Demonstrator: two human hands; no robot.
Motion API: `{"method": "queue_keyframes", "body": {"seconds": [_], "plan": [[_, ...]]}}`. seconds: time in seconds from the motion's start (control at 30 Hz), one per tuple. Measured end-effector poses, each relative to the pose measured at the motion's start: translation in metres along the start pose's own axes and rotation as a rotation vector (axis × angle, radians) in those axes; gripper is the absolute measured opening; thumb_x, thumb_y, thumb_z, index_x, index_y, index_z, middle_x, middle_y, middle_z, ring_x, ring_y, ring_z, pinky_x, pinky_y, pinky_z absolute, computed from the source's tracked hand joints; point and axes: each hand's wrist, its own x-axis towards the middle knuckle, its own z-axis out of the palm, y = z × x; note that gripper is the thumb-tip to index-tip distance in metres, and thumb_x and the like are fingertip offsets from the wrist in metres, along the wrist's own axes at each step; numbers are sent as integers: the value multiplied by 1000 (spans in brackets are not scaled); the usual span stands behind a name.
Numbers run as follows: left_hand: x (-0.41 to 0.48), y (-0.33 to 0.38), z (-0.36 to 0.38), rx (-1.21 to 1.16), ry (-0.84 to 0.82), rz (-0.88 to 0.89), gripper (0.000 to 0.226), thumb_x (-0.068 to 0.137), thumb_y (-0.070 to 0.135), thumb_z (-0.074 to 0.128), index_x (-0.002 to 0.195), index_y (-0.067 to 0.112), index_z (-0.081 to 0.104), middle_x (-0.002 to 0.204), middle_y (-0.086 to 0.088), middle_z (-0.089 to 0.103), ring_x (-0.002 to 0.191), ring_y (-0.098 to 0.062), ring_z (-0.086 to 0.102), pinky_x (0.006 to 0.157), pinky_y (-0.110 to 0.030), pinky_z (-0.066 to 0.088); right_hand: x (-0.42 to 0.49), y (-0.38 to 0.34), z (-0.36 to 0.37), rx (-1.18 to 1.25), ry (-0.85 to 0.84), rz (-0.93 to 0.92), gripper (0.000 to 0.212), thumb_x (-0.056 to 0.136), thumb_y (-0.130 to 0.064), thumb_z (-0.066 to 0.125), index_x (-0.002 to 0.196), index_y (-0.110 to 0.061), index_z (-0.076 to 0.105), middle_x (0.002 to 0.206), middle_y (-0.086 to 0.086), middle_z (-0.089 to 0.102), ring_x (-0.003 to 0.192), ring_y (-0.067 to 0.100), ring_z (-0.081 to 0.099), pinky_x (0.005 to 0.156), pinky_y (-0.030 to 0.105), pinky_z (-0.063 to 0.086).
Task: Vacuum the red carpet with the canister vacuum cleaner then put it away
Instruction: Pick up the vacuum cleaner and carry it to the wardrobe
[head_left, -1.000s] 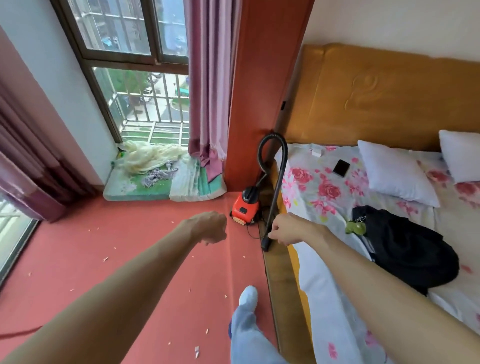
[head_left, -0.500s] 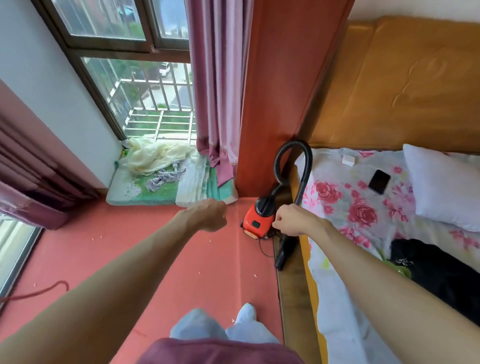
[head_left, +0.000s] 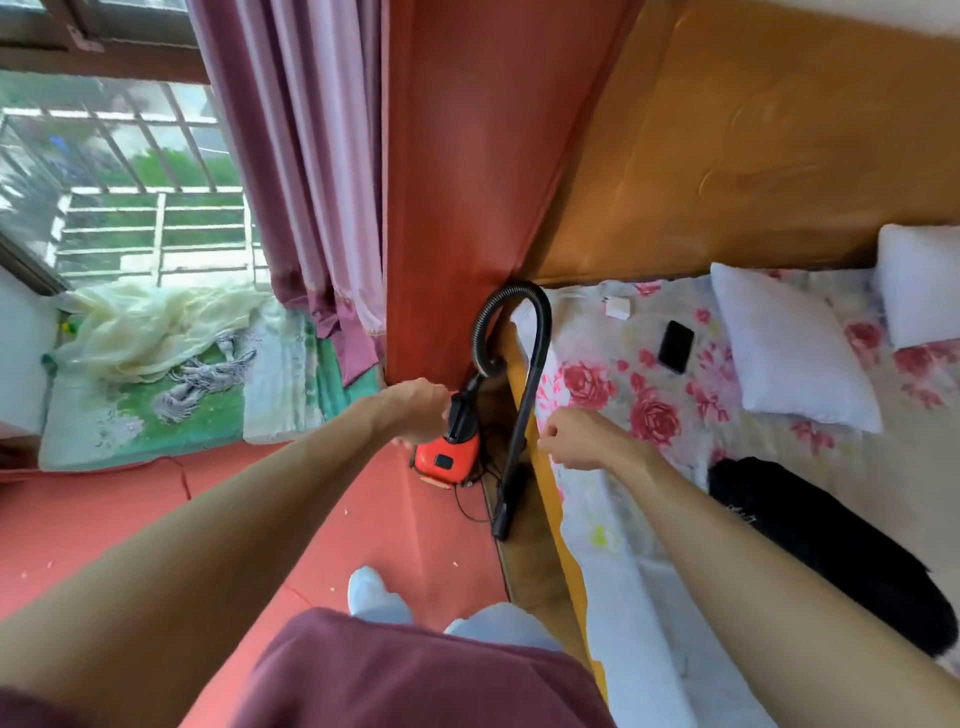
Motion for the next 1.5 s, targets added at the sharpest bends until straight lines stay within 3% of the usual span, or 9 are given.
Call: {"method": "queue_keyframes", "body": {"seconds": [0.17, 0.33, 0.53, 0.7, 0.87, 1.0, 1.13, 1.3, 1.5], "plan": [[29, 0, -21, 7, -44, 26, 27, 87, 7, 43, 88, 3, 70, 76, -14, 77, 66, -26, 76, 61, -32, 61, 28, 1, -12, 58, -10, 21, 27, 84, -24, 50, 60, -13, 51, 74, 22, 67, 57, 25, 54, 55, 36, 44], [50, -5, -21, -62, -76, -24, 29, 89, 5, 44, 96, 2, 72, 78, -14, 77, 65, -23, 76, 65, -35, 64, 54, 1, -20, 45, -66, -18, 27, 88, -24, 49, 63, -15, 46, 64, 7, 48, 59, 19, 44, 57, 31, 35], [81, 6, -10, -188, -34, -162, 29, 90, 4, 43, 97, 0, 71, 79, -14, 77, 59, -21, 73, 65, -35, 64, 104, 16, -35, -68, -121, -142, 27, 87, -25, 49, 61, -16, 46, 64, 6, 50, 56, 19, 43, 56, 32, 37], [104, 47, 10, -333, 68, -285, 15, 95, 12, 50, 93, 6, 63, 93, -16, 74, 80, -31, 69, 75, -42, 59, 143, 39, -38, -221, -215, -258, 26, 90, -23, 49, 71, -9, 60, 78, 10, 67, 66, 30, 57, 59, 35, 46], [117, 59, 46, -545, 132, -427, 24, 92, 9, 49, 96, -3, 69, 94, -22, 74, 87, -38, 71, 79, -45, 58, 183, 53, -22, -260, -258, -326, 20, 90, -17, 47, 72, -12, 55, 65, 4, 47, 68, 29, 47, 54, 30, 34], [128, 46, 88, -739, 167, -517, 21, 91, 7, 51, 95, -5, 68, 93, -24, 73, 83, -40, 70, 77, -48, 57, 212, 65, 24, -168, -303, -298, 19, 92, -18, 47, 83, -6, 59, 81, 12, 57, 74, 31, 52, 62, 32, 37], [168, 25, 151, -977, 164, -620, 18, 90, 6, 53, 95, 0, 69, 87, -18, 75, 72, -33, 71, 71, -43, 61, 243, 91, 108, -42, -344, -182, 23, 91, -16, 46, 72, -8, 57, 81, 13, 62, 79, 34, 56, 64, 31, 39], [244, -3, 254, -1489, 217, -790, 16, 96, 7, 55, 93, -2, 68, 73, -10, 67, 56, -24, 63, 54, -32, 57, 305, 122, 218, -7, -379, -83, 27, 96, -14, 40, 82, -4, 61, 85, 9, 62, 82, 28, 56, 68, 34, 42], [302, -9, 348, -2047, 348, -1026, 17, 94, 3, 59, 78, 6, 65, 52, -2, 55, 45, -16, 48, 47, -25, 43, 376, 145, 311, 162, -317, 42, 30, 98, -16, 45, 121, -10, 62, 119, 6, 64, 100, 20, 55, 83, 25, 42]]}}
